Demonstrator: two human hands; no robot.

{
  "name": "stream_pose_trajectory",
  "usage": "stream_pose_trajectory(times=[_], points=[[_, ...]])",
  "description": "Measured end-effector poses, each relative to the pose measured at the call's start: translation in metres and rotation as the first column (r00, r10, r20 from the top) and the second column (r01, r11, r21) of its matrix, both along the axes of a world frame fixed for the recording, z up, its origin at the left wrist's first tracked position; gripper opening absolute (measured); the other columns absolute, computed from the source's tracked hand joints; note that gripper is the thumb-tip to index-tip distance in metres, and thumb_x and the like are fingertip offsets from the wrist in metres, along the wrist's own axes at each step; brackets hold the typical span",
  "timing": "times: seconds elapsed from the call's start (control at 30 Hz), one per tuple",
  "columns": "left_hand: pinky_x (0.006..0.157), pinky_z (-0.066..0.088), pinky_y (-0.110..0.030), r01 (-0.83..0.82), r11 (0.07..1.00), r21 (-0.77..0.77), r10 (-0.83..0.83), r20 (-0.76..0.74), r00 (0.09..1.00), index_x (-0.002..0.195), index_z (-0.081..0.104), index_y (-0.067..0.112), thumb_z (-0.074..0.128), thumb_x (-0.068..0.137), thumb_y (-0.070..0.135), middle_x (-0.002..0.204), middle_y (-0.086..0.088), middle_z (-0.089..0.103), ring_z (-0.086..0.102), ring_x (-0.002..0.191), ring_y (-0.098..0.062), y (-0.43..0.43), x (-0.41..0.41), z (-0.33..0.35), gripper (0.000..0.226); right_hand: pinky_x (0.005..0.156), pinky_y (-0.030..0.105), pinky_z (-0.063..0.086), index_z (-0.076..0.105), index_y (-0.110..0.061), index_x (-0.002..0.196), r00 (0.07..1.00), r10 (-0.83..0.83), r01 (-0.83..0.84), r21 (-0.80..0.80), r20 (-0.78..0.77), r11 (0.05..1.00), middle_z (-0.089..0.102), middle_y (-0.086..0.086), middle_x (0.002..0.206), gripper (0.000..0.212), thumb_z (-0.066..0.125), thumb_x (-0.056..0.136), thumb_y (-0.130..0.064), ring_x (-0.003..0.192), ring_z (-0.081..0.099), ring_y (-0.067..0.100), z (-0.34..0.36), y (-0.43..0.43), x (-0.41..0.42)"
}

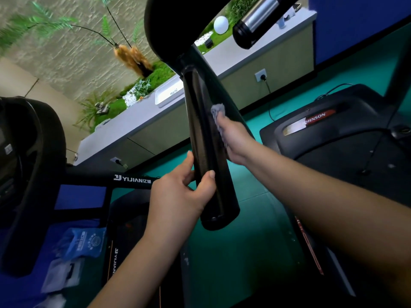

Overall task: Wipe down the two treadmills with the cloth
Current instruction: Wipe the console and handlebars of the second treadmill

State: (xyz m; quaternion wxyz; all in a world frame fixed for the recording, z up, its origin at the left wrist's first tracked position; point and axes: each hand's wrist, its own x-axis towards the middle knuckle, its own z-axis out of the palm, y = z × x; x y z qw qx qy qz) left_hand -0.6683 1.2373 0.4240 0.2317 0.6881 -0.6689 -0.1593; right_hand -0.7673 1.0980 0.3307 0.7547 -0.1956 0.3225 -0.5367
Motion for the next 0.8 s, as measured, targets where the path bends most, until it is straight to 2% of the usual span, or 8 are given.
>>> stream_pose_trajectory(times=[0.2, 0.27, 0.37, 0.47, 0.53, 0.67, 0.73, 0.8], points=[[0.071, 0.054, -0.021, -0.018, 0.999, 0.033, 0.017, 0.01, 1.0, 0.136, 0.052, 0.03, 0.056, 0.069, 0.053, 0.063, 0.038, 0.06, 0.07, 0.075, -0.016, 0.0, 0.004, -0.002, 0.071, 0.111, 0.041, 0.038, 0.044, -0.005, 0.139, 0.99, 0.111, -0.11, -0.019, 0.081, 0.994, 0.056, 0.016, 0.136, 0.043, 0.035, 0.104, -0.028, 0.125, 0.054, 0.025, -0.008, 0.084, -0.011], [0.066, 0.048, -0.009, -0.021, 0.999, 0.028, 0.021, 0.014, 1.0, 0.137, 0.051, 0.029, 0.058, 0.073, 0.054, 0.059, 0.045, 0.054, 0.063, 0.065, -0.004, 0.001, 0.004, -0.002, 0.069, 0.111, 0.037, 0.038, 0.043, -0.01, 0.14, 0.991, 0.135, -0.135, -0.045, -0.004, 0.99, 0.055, 0.009, 0.137, 0.043, 0.038, 0.103, -0.029, 0.125, 0.054, 0.018, -0.014, 0.108, -0.014], [0.062, 0.041, -0.002, -0.039, 0.999, 0.008, 0.039, 0.016, 0.999, 0.137, 0.051, 0.027, 0.065, 0.081, 0.046, 0.054, 0.036, 0.054, 0.055, 0.058, 0.008, 0.002, 0.005, -0.003, 0.061, 0.096, 0.019, 0.046, 0.056, -0.025, 0.124, 0.95, 0.157, -0.192, -0.111, -0.269, 0.975, 0.064, -0.011, 0.118, 0.027, 0.041, 0.102, -0.031, 0.106, 0.061, -0.004, -0.017, 0.136, -0.029], [0.062, 0.041, -0.003, -0.036, 0.999, -0.007, 0.037, 0.027, 0.999, 0.138, 0.05, 0.028, 0.064, 0.081, 0.049, 0.072, 0.03, 0.053, 0.052, 0.055, 0.009, 0.002, 0.004, -0.002, 0.062, 0.104, 0.034, 0.044, 0.058, -0.019, 0.124, 0.859, 0.188, -0.291, -0.151, -0.477, 0.945, 0.066, -0.001, 0.121, 0.031, 0.043, 0.101, -0.033, 0.113, 0.062, 0.012, -0.013, 0.156, -0.05], [0.059, 0.041, -0.002, -0.038, 0.999, -0.009, 0.038, 0.032, 0.999, 0.138, 0.05, 0.028, 0.064, 0.082, 0.046, 0.076, 0.027, 0.053, 0.05, 0.054, 0.007, 0.003, 0.003, -0.002, 0.06, 0.102, 0.033, 0.046, 0.06, -0.016, 0.119, 0.852, 0.115, -0.244, -0.194, -0.51, 0.95, 0.068, 0.006, 0.116, 0.026, 0.044, 0.101, -0.025, 0.112, 0.062, 0.02, -0.012, 0.166, -0.058], [0.055, 0.041, -0.004, -0.036, 0.999, -0.012, 0.037, 0.022, 0.999, 0.137, 0.05, 0.031, 0.058, 0.078, 0.048, 0.092, 0.018, 0.067, 0.053, 0.054, 0.015, 0.006, 0.001, 0.0, 0.062, 0.108, 0.013, 0.03, 0.043, -0.03, 0.136, 0.801, -0.234, -0.106, -0.514, -0.552, 0.851, 0.049, -0.01, 0.139, 0.041, 0.043, 0.096, -0.02, 0.13, 0.042, -0.002, 0.0, 0.174, -0.05], [0.056, 0.04, -0.016, -0.043, 0.999, -0.002, 0.043, 0.036, 0.998, 0.138, 0.049, 0.032, 0.056, 0.08, 0.049, 0.107, 0.007, 0.071, 0.053, 0.055, 0.016, 0.007, -0.001, 0.001, 0.061, 0.113, 0.015, 0.021, 0.036, -0.026, 0.14, 0.783, -0.272, -0.168, -0.611, -0.56, 0.774, 0.037, -0.008, 0.147, 0.049, 0.04, 0.094, -0.01, 0.138, 0.03, -0.002, -0.005, 0.162, -0.037], [0.068, 0.039, -0.019, -0.041, 0.999, 0.001, 0.041, 0.061, 0.997, 0.139, 0.048, 0.031, 0.055, 0.082, 0.055, 0.114, 0.003, 0.07, 0.049, 0.055, 0.014, 0.007, -0.002, 0.002, 0.062, 0.114, 0.014, 0.019, 0.037, -0.028, 0.138, 0.807, -0.248, -0.154, -0.597, -0.535, 0.787, 0.035, -0.008, 0.149, 0.05, 0.039, 0.092, -0.007, 0.138, 0.028, -0.004, -0.005, 0.143, -0.03]])
